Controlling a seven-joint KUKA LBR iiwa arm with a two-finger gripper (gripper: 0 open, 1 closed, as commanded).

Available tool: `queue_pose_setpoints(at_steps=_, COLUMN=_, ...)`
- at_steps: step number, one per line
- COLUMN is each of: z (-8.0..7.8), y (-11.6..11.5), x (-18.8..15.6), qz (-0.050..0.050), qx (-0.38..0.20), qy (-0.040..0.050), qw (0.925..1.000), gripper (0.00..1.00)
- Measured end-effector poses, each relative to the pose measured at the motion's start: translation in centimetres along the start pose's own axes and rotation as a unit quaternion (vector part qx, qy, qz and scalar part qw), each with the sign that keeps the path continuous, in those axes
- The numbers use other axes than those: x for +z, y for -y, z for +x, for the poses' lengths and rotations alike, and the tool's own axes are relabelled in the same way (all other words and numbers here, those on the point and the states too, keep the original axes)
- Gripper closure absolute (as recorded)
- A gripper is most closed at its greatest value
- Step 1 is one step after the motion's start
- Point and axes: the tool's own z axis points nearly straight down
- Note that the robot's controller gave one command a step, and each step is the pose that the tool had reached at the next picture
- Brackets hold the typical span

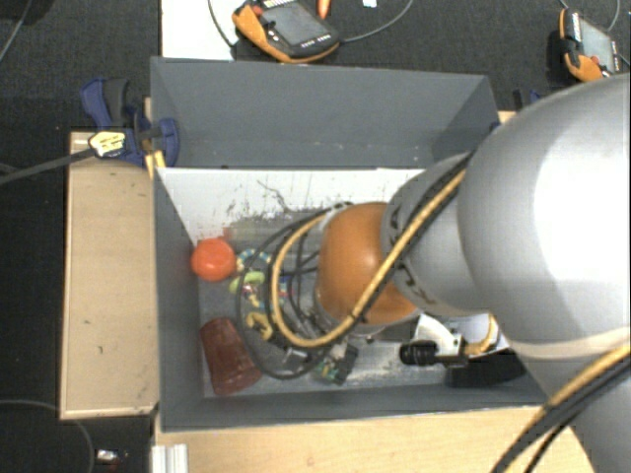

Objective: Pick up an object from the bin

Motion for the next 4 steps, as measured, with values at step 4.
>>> queue_pose_setpoints(at_steps=4, z=0.1, y=0.1, x=-7.5, qz=0.002, qx=-0.001, qy=-0.0032, qw=1.0000, gripper=1.00)
